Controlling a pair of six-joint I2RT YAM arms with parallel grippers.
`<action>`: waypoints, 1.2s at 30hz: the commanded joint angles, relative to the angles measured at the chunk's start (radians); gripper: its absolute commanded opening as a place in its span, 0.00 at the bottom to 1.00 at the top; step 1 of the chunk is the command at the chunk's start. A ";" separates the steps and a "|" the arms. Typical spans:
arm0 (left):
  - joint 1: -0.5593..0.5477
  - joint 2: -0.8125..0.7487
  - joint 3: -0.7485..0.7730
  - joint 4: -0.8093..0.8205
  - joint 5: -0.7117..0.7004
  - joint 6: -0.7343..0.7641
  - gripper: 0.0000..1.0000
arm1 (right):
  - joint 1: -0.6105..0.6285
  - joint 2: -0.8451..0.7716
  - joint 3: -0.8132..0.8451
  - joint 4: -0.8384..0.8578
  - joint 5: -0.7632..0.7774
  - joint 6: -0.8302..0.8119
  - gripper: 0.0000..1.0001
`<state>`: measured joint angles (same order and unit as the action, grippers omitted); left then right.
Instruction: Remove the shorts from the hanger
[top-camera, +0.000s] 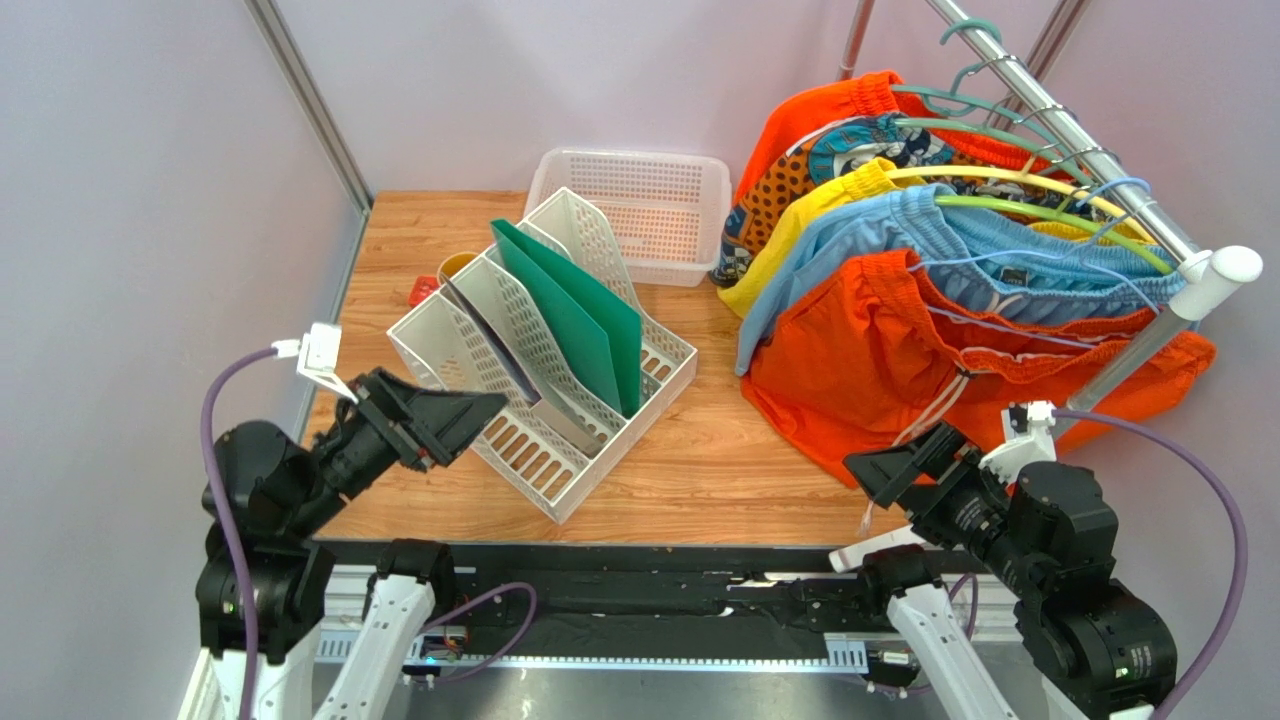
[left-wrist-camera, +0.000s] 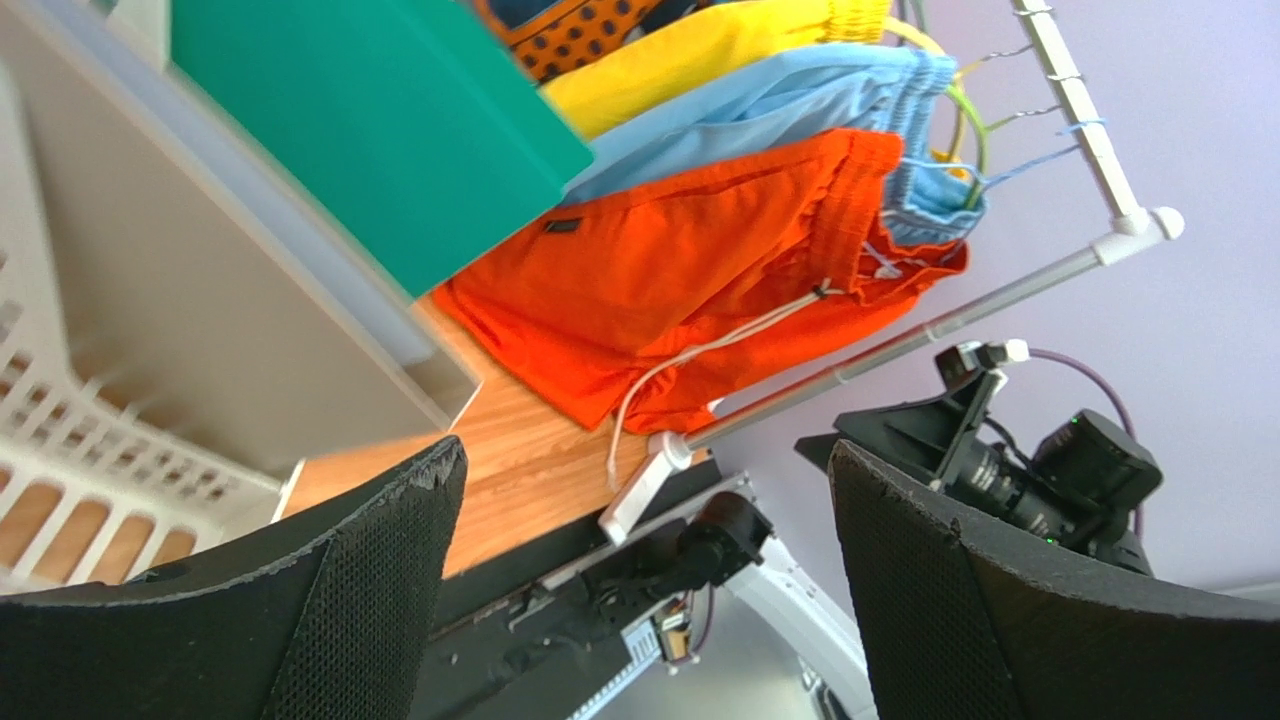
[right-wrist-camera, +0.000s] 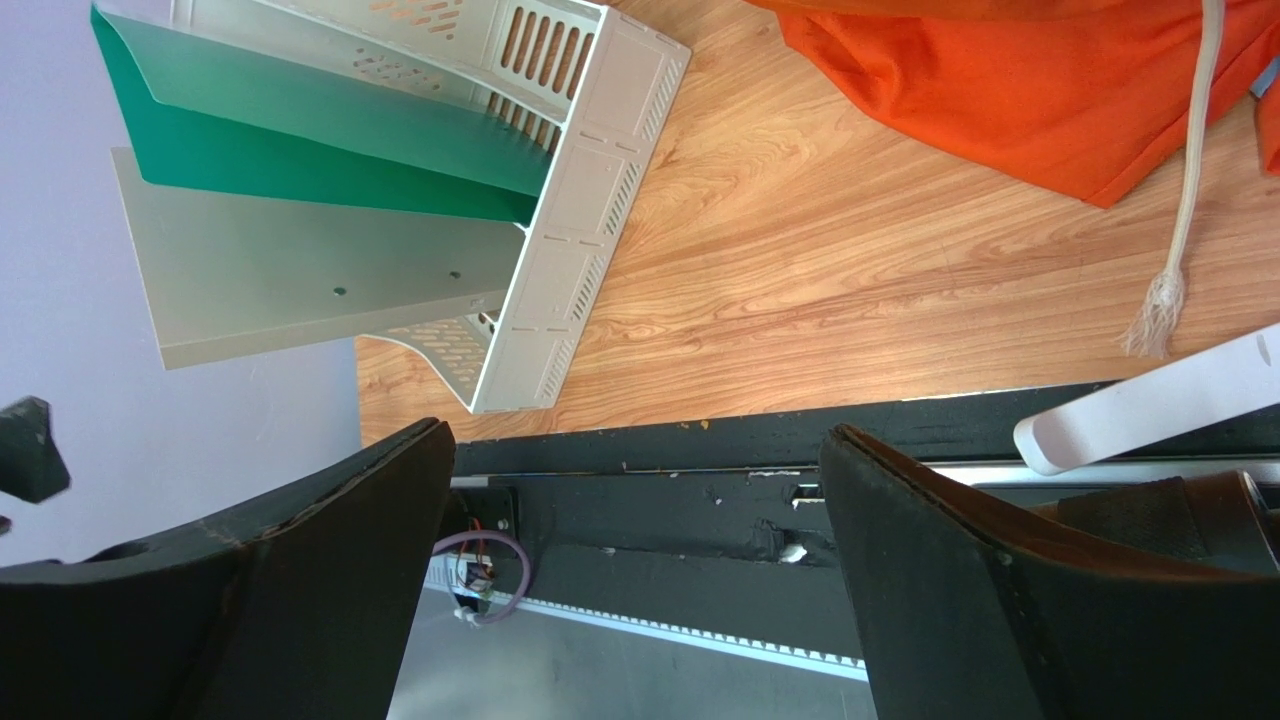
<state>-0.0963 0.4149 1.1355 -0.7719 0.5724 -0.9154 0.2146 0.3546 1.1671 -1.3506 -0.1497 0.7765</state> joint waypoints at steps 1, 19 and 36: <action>0.006 0.097 0.033 0.271 0.121 -0.014 0.92 | 0.000 0.029 0.054 -0.214 -0.004 -0.037 1.00; -1.034 0.971 0.721 0.360 -0.327 0.676 0.85 | 0.000 0.101 0.175 -0.249 -0.064 -0.102 1.00; -1.008 1.541 1.267 0.244 -0.218 1.058 0.88 | 0.057 0.075 0.351 -0.317 0.024 -0.091 1.00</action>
<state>-1.1301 1.9392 2.3631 -0.5877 0.3058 0.0532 0.2386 0.4397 1.4834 -1.3537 -0.1707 0.6666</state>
